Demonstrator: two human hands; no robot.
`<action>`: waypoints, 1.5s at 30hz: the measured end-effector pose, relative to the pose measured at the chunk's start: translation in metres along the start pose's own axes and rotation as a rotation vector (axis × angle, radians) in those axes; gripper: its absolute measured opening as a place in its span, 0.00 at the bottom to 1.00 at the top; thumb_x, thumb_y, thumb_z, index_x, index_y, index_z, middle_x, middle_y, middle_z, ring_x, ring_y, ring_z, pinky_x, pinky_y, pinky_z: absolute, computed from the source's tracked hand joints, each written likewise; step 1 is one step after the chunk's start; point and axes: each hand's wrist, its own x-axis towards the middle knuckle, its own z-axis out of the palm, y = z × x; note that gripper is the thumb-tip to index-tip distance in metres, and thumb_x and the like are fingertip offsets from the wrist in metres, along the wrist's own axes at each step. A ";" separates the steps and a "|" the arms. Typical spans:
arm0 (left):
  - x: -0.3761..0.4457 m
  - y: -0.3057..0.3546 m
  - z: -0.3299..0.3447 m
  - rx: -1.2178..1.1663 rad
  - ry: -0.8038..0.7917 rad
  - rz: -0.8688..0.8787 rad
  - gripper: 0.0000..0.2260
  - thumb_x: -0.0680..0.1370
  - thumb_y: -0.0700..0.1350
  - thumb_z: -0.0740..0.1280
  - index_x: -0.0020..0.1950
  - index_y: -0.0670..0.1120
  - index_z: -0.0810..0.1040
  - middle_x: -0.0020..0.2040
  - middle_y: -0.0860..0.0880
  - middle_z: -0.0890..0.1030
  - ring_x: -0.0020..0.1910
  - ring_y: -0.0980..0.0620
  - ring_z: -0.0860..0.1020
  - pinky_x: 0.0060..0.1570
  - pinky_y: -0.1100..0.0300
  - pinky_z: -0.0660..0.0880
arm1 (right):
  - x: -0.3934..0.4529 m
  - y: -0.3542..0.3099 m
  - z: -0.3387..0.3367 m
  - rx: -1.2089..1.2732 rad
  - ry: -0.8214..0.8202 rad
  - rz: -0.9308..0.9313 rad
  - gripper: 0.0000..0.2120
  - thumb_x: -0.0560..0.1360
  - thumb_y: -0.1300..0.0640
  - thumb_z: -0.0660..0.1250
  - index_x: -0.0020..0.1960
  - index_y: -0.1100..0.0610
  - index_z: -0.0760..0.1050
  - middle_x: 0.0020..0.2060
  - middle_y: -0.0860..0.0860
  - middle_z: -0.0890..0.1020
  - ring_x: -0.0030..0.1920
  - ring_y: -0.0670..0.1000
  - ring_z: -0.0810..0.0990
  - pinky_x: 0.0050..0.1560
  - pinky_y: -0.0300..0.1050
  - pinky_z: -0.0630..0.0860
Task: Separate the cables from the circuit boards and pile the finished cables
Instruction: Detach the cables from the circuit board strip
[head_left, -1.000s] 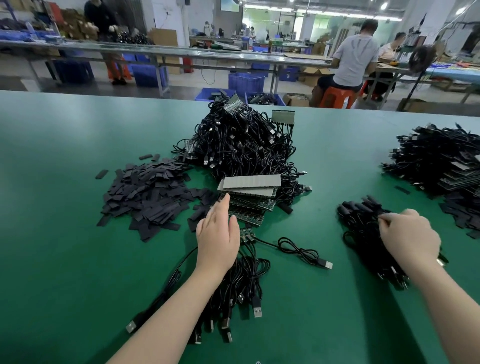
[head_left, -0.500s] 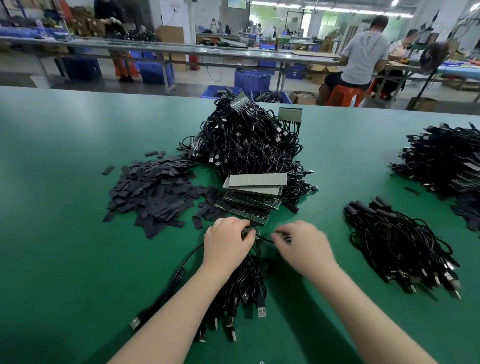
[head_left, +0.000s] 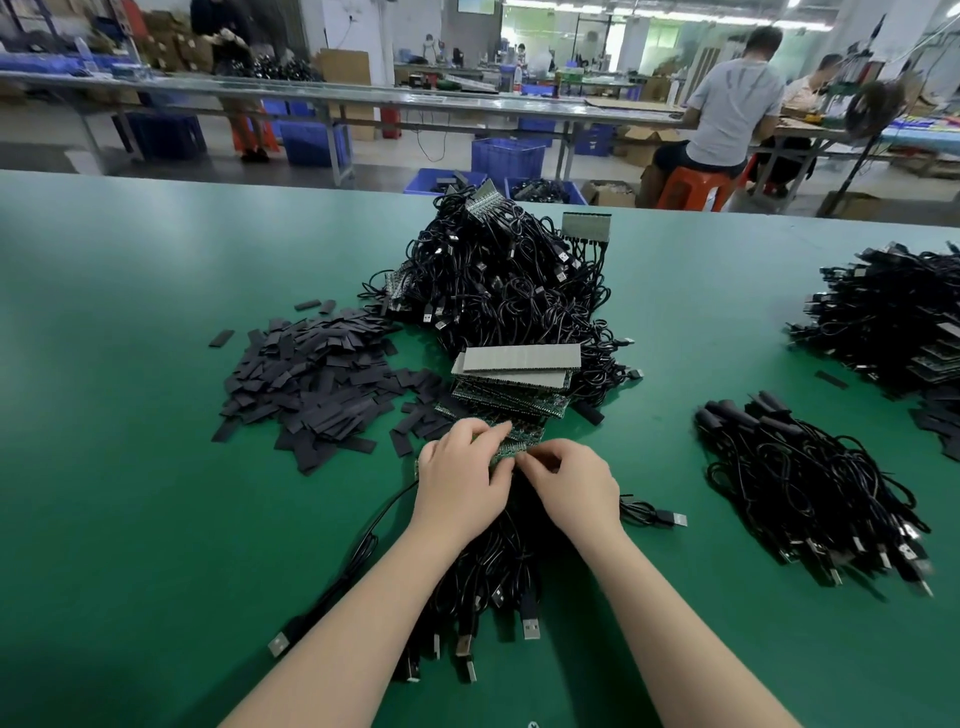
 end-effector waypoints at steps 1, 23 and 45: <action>0.000 0.001 0.000 -0.004 0.017 -0.006 0.18 0.79 0.52 0.63 0.69 0.55 0.74 0.62 0.55 0.73 0.62 0.53 0.71 0.65 0.52 0.60 | 0.001 0.000 -0.001 0.064 0.000 0.009 0.10 0.77 0.43 0.68 0.53 0.46 0.83 0.48 0.44 0.85 0.54 0.50 0.82 0.59 0.50 0.75; -0.002 0.010 -0.008 0.047 0.130 -0.053 0.10 0.80 0.53 0.62 0.57 0.56 0.79 0.53 0.58 0.81 0.56 0.53 0.75 0.59 0.58 0.59 | 0.012 -0.003 -0.010 0.256 -0.075 -0.019 0.06 0.72 0.49 0.76 0.44 0.49 0.81 0.38 0.41 0.82 0.39 0.38 0.79 0.35 0.25 0.69; -0.001 0.008 -0.005 0.048 0.115 -0.025 0.15 0.83 0.54 0.55 0.67 0.56 0.74 0.63 0.59 0.77 0.65 0.55 0.70 0.64 0.57 0.57 | -0.014 -0.024 -0.038 0.389 0.342 -0.115 0.07 0.77 0.52 0.69 0.41 0.46 0.75 0.36 0.41 0.81 0.38 0.40 0.78 0.40 0.36 0.72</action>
